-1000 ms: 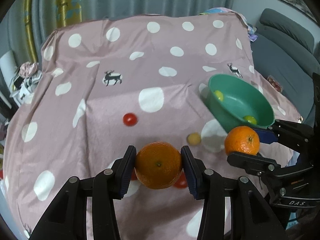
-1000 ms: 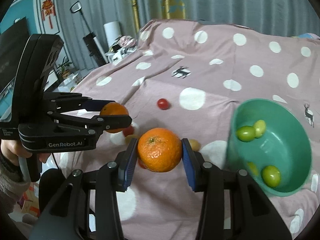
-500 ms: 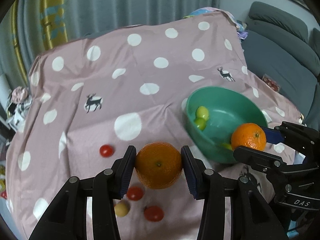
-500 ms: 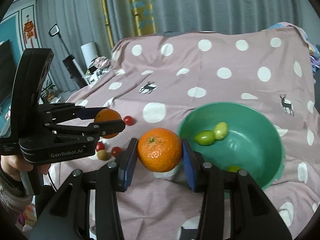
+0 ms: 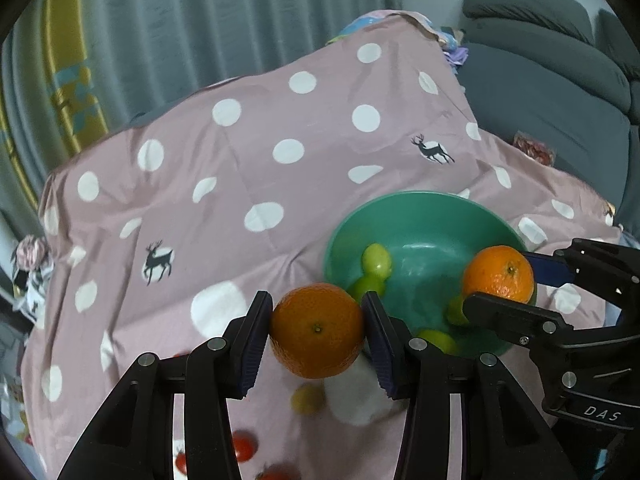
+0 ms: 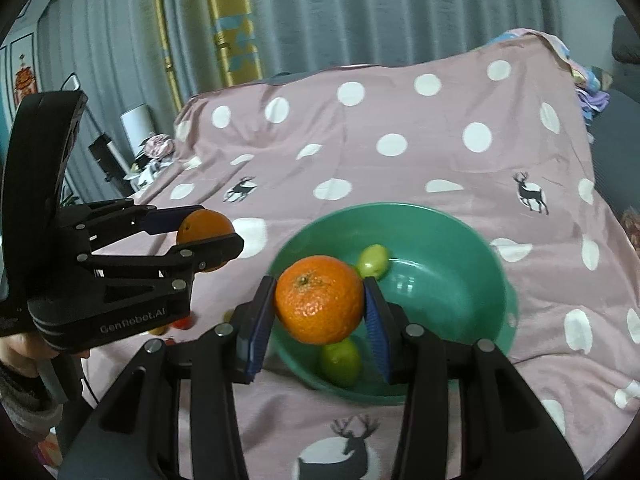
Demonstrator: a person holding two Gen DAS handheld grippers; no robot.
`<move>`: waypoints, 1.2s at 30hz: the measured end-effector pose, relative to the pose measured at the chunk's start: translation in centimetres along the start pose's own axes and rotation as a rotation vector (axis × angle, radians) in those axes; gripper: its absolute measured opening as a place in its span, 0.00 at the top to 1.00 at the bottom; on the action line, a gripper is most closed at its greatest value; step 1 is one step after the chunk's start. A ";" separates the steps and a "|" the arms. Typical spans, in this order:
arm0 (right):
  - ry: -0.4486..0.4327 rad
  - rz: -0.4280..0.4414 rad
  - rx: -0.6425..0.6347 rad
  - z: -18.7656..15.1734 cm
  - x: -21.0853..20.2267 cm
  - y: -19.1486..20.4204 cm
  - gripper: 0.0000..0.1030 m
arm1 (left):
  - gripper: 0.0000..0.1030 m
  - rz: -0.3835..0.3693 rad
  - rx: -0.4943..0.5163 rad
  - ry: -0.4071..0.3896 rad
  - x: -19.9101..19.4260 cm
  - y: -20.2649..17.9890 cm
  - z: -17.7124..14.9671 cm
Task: Organize fruits
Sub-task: 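Carry both oranges into the green bowl and open both grippers, then move both tools back toward the tan fruits and tomatoes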
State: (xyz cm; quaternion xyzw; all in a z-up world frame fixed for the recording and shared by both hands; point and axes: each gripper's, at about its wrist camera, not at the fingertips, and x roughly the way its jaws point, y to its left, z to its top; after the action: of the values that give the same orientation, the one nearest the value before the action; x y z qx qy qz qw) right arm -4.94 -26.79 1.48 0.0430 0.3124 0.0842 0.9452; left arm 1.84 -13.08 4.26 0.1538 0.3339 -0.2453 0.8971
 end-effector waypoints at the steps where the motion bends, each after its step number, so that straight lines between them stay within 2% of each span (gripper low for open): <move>1: 0.001 -0.006 0.006 0.0 0.1 -0.3 0.57 | 0.54 0.002 0.010 0.000 0.3 -0.4 0.2; 19: 0.061 -0.078 0.063 -0.7 2.8 -4.1 0.57 | 0.54 0.025 0.113 0.056 5.5 -4.1 0.9; 28: 0.079 -0.085 0.077 -1.0 3.1 -4.6 0.57 | 0.54 0.029 0.139 0.089 6.5 -4.7 0.4; 35: 0.067 -0.083 0.081 -0.9 2.8 -4.5 0.56 | 0.54 0.045 0.130 0.069 6.1 -4.5 0.7; 36: 0.064 -0.083 0.082 -0.9 2.7 -4.5 0.56 | 0.52 0.047 0.126 0.068 5.9 -4.4 0.7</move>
State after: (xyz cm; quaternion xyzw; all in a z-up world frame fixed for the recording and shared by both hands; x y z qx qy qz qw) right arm -2.76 -30.71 -1.38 0.0659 0.3471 0.0335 0.9349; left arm 3.71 -19.06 0.27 0.2259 0.3444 -0.2392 0.8793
